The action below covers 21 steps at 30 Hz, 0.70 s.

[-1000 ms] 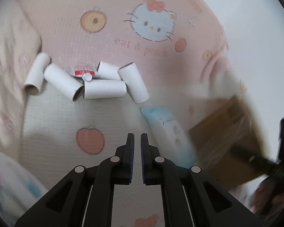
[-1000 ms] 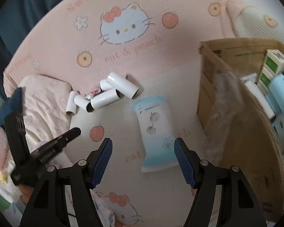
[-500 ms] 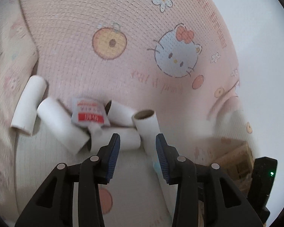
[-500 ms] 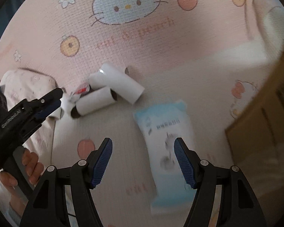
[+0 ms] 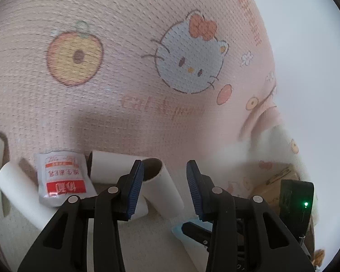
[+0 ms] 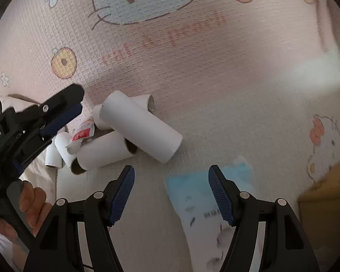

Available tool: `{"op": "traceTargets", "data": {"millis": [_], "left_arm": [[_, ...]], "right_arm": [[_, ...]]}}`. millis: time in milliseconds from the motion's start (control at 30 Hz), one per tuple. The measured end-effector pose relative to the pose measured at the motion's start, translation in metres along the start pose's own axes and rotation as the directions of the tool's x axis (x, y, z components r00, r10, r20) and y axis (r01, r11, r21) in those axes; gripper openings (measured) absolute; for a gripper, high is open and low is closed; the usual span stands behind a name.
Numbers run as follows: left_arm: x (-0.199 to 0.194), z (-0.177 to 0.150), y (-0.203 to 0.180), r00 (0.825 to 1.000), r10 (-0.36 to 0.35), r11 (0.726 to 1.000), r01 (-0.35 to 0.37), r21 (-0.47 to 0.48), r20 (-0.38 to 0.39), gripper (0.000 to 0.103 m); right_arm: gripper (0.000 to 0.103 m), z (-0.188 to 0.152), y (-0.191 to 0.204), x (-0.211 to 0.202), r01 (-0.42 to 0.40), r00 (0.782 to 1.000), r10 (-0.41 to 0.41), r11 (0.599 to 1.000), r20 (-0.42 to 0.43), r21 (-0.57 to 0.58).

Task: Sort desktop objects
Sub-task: 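Close the left tool on a lying white tube while the right tool clamps it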

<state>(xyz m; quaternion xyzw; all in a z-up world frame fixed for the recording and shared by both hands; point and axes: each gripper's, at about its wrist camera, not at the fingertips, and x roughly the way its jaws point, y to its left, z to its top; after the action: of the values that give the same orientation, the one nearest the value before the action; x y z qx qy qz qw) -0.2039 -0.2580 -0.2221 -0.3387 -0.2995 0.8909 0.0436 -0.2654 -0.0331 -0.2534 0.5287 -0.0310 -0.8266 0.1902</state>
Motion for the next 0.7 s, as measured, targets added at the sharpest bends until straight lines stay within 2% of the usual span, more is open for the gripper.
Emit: {"op": "traceTargets", "data": {"millis": [133, 333, 433, 533, 600, 700], "left_arm": [[0.013, -0.001, 0.005, 0.998, -0.005, 0.999, 0.003, -0.034, -0.059, 0.043], [0.011, -0.003, 0.0, 0.998, -0.015, 1.0, 0.015, -0.002, -0.056, 0.041], [0.016, -0.004, -0.002, 0.997, 0.029, 0.999, -0.027, 0.028, -0.076, 0.04], [0.018, -0.005, -0.002, 0.995, 0.059, 0.998, -0.056, 0.039, -0.084, 0.03], [0.019, -0.006, -0.003, 0.994, 0.064, 0.997, -0.06, 0.044, -0.094, 0.023], [0.019, -0.009, -0.007, 0.991, 0.091, 0.993, -0.083, 0.087, -0.1, 0.022]], "right_arm": [[0.066, 0.005, 0.002, 0.011, -0.012, 1.0, 0.012, 1.0, -0.02, -0.016], [0.065, 0.009, 0.004, 0.023, -0.031, 0.999, 0.03, 0.999, -0.036, -0.036], [0.065, 0.012, 0.006, 0.026, -0.035, 0.999, 0.032, 0.998, -0.037, -0.059], [0.064, 0.012, 0.008, 0.03, -0.047, 0.998, 0.043, 0.997, -0.051, -0.066], [0.057, 0.01, 0.008, 0.031, -0.053, 0.997, 0.049, 0.996, -0.056, -0.067], [0.049, 0.009, 0.011, 0.032, -0.059, 0.996, 0.054, 0.995, -0.066, -0.086]]}}
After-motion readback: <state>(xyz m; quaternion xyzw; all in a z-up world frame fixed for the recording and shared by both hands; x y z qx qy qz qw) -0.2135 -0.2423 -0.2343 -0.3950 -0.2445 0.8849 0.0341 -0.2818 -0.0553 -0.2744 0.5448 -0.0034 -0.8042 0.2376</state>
